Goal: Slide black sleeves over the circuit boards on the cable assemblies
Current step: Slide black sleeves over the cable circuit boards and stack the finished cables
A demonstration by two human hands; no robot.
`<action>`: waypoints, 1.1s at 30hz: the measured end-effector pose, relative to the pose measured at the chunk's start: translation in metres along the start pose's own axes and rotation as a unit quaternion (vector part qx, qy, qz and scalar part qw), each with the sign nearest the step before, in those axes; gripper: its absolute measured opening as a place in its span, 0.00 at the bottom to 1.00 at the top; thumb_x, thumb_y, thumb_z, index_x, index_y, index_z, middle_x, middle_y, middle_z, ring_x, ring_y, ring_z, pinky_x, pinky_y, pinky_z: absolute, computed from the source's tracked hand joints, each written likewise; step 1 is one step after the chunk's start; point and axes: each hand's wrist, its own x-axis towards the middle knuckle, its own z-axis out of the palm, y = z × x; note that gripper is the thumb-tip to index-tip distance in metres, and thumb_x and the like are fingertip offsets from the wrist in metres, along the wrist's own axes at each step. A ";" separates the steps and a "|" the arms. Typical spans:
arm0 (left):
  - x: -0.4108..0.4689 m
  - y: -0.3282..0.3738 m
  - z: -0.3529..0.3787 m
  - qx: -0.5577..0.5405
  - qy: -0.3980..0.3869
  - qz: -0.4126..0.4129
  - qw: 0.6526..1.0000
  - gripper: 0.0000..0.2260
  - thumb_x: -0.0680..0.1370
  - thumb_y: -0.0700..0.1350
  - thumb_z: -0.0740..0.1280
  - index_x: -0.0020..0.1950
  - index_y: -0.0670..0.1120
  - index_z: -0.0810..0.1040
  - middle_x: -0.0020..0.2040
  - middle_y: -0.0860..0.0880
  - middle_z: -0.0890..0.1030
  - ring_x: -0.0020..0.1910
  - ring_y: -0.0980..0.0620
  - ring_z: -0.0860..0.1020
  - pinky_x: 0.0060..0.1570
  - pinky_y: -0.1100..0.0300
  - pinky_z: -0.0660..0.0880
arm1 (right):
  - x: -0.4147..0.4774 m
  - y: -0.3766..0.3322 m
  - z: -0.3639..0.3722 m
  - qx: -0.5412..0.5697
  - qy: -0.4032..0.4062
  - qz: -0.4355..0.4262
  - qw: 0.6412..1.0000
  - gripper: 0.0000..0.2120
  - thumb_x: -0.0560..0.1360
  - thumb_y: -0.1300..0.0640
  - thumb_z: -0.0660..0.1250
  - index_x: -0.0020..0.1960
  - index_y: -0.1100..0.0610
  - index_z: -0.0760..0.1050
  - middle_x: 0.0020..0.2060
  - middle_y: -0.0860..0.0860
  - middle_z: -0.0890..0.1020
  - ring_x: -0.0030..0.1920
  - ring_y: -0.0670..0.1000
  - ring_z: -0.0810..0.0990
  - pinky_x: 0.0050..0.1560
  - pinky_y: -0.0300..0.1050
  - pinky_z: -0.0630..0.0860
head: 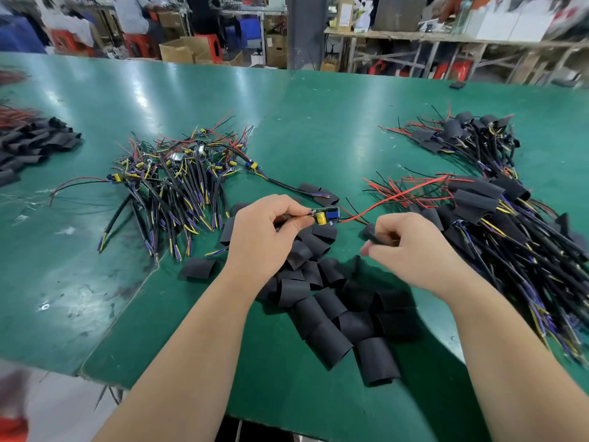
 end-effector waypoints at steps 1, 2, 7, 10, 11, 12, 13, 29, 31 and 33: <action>0.000 -0.001 0.000 0.002 0.000 -0.002 1.000 0.11 0.71 0.39 0.74 0.40 0.56 0.79 0.35 0.67 0.78 0.33 0.67 0.73 0.36 0.77 0.65 | 0.001 0.002 0.001 0.049 0.008 0.014 0.999 0.21 0.68 0.64 0.70 0.26 0.54 0.59 0.25 0.51 0.68 0.41 0.56 0.84 0.36 0.46 0.65; 0.000 -0.002 0.000 0.003 0.001 -0.004 1.000 0.11 0.71 0.39 0.74 0.40 0.56 0.79 0.35 0.67 0.78 0.34 0.67 0.73 0.35 0.77 0.65 | 0.002 0.003 0.002 0.101 0.013 0.033 0.994 0.22 0.68 0.66 0.69 0.26 0.53 0.59 0.25 0.53 0.70 0.39 0.54 0.84 0.36 0.46 0.65; -0.002 -0.003 0.000 0.008 0.004 -0.005 1.000 0.11 0.71 0.39 0.74 0.40 0.56 0.79 0.34 0.63 0.77 0.35 0.66 0.74 0.36 0.76 0.66 | 0.003 0.003 0.004 0.351 0.054 0.068 0.932 0.17 0.68 0.70 0.72 0.29 0.65 0.65 0.24 0.58 0.75 0.24 0.48 0.73 0.28 0.40 0.69; -0.001 -0.004 -0.001 0.012 0.007 -0.005 1.000 0.10 0.72 0.39 0.73 0.40 0.54 0.80 0.35 0.63 0.77 0.35 0.67 0.74 0.37 0.76 0.66 | 0.003 -0.002 0.001 0.454 0.067 0.060 0.887 0.09 0.71 0.70 0.69 0.32 0.66 0.76 0.26 0.54 0.79 0.25 0.47 0.74 0.29 0.37 0.70; -0.001 -0.003 -0.001 0.014 0.008 -0.005 1.000 0.09 0.72 0.39 0.73 0.40 0.53 0.80 0.35 0.62 0.77 0.35 0.67 0.74 0.37 0.76 0.66 | 0.003 -0.003 0.000 0.478 0.074 0.056 0.874 0.13 0.72 0.71 0.67 0.31 0.61 0.79 0.28 0.53 0.81 0.25 0.47 0.73 0.28 0.37 0.68; -0.002 -0.003 -0.001 0.015 0.008 -0.004 1.000 0.08 0.72 0.39 0.73 0.40 0.53 0.80 0.35 0.62 0.77 0.35 0.67 0.74 0.37 0.76 0.66 | 0.002 -0.005 -0.002 0.495 0.076 0.049 0.864 0.16 0.73 0.71 0.65 0.29 0.59 0.80 0.29 0.53 0.81 0.23 0.47 0.71 0.27 0.37 0.66; -0.002 -0.003 -0.001 0.016 0.008 -0.004 1.000 0.08 0.72 0.39 0.73 0.40 0.52 0.81 0.35 0.62 0.77 0.35 0.67 0.74 0.36 0.76 0.66 | 0.002 -0.005 -0.004 0.510 0.078 0.041 0.856 0.18 0.73 0.72 0.64 0.27 0.59 0.78 0.28 0.54 0.81 0.22 0.47 0.69 0.26 0.36 0.63; -0.001 -0.005 -0.002 0.036 0.020 -0.006 0.999 0.08 0.71 0.38 0.74 0.41 0.52 0.82 0.34 0.62 0.78 0.36 0.66 0.74 0.38 0.76 0.67 | 0.004 0.005 -0.032 0.666 0.207 0.068 0.714 0.05 0.79 0.51 0.63 0.46 0.51 0.69 0.43 0.50 0.85 0.40 0.47 0.83 0.39 0.36 0.73; -0.001 -0.004 -0.003 0.033 0.017 -0.004 0.999 0.11 0.72 0.38 0.74 0.40 0.55 0.80 0.34 0.64 0.78 0.36 0.67 0.75 0.38 0.76 0.67 | 0.005 0.008 -0.034 0.692 0.213 0.064 0.687 0.05 0.80 0.51 0.62 0.50 0.51 0.70 0.46 0.50 0.84 0.44 0.47 0.83 0.42 0.36 0.74; -0.001 -0.003 -0.003 0.033 0.014 0.001 0.999 0.12 0.71 0.38 0.74 0.40 0.56 0.79 0.36 0.67 0.78 0.36 0.67 0.74 0.37 0.76 0.67 | 0.005 0.008 -0.033 0.711 0.207 0.080 0.667 0.09 0.79 0.51 0.62 0.55 0.54 0.70 0.47 0.51 0.85 0.46 0.48 0.84 0.42 0.36 0.75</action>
